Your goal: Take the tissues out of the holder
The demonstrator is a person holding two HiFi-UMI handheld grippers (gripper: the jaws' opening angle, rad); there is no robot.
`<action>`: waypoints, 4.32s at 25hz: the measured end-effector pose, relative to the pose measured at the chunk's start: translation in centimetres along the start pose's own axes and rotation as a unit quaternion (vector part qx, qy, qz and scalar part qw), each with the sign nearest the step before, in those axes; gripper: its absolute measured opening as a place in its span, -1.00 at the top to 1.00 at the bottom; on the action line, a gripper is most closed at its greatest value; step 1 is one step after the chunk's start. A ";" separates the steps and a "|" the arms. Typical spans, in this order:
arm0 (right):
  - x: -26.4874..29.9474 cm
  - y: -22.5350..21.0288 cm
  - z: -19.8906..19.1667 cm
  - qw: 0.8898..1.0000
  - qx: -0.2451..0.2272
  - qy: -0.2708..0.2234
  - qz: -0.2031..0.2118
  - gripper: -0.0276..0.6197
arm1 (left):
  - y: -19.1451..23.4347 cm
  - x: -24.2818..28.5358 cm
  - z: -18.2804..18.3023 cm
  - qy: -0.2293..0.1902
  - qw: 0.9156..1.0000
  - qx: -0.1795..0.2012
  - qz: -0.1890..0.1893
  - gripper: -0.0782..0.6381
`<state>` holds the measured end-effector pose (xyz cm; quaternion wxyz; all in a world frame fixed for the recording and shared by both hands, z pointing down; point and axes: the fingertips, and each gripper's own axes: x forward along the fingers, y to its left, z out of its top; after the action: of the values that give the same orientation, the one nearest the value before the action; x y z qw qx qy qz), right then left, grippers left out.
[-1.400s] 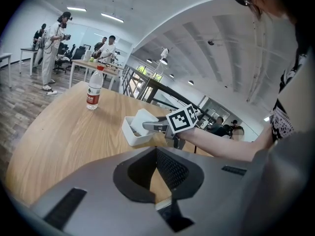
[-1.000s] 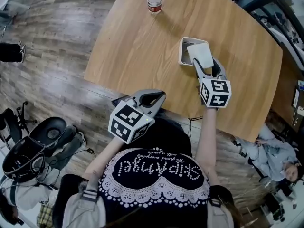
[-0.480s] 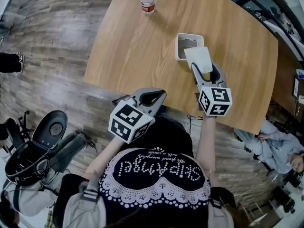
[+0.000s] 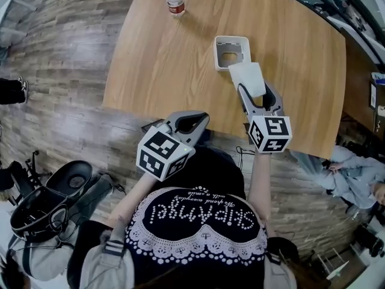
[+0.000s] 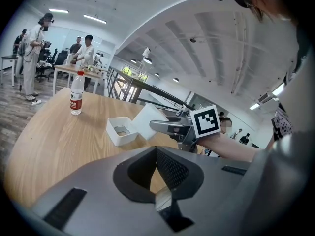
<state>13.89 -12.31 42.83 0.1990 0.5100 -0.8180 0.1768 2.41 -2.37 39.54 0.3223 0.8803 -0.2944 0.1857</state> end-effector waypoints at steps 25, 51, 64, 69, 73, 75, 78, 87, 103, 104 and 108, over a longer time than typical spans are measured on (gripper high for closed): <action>-7.6 2.1 -2.5 0.998 0.048 -0.023 -0.034 0.04 | -2.1 1.1 -0.5 0.007 0.999 0.031 -0.039 0.76; -10.1 5.6 -3.9 0.997 0.073 -0.021 -0.019 0.04 | -1.2 0.4 1.5 -0.008 0.997 0.069 -0.036 0.76; -10.9 6.5 -4.5 0.996 0.088 -0.032 -0.008 0.04 | -1.3 -0.5 0.9 -0.019 0.998 0.063 -0.019 0.76; -10.7 7.0 -4.2 0.996 0.086 -0.036 0.005 0.04 | -0.9 -1.2 0.7 -0.025 0.998 0.055 -0.004 0.76; -10.2 7.9 -4.2 0.996 0.081 -0.030 0.015 0.04 | -0.5 -1.9 0.5 -0.028 0.998 0.050 0.001 0.76; -10.4 8.0 -4.3 0.996 0.081 -0.029 0.018 0.04 | -0.7 -2.1 0.4 -0.031 0.998 0.048 0.003 0.76; -10.3 8.0 -4.3 0.996 0.088 -0.027 0.019 0.04 | -0.6 -2.2 0.5 -0.031 0.998 0.046 0.002 0.76; -10.2 7.6 -4.6 0.994 0.100 -0.025 0.019 0.04 | -0.5 -1.8 0.5 -0.033 0.999 0.041 0.004 0.76; -9.9 8.3 -4.5 0.992 0.117 -0.034 0.046 0.04 | -0.3 -2.0 0.0 -0.031 0.999 0.034 0.003 0.76; -9.9 8.3 -4.5 0.992 0.117 -0.034 0.046 0.04 | -0.3 -2.0 0.0 -0.030 0.999 0.034 0.003 0.76; -10.0 8.1 -4.6 0.991 0.124 -0.034 0.045 0.04 | -0.5 -2.0 0.0 -0.028 0.999 0.033 0.003 0.76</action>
<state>11.29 0.99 40.98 0.0977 0.4995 -0.8179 0.2683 1.22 -1.28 38.32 0.2838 0.8945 -0.3001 0.1713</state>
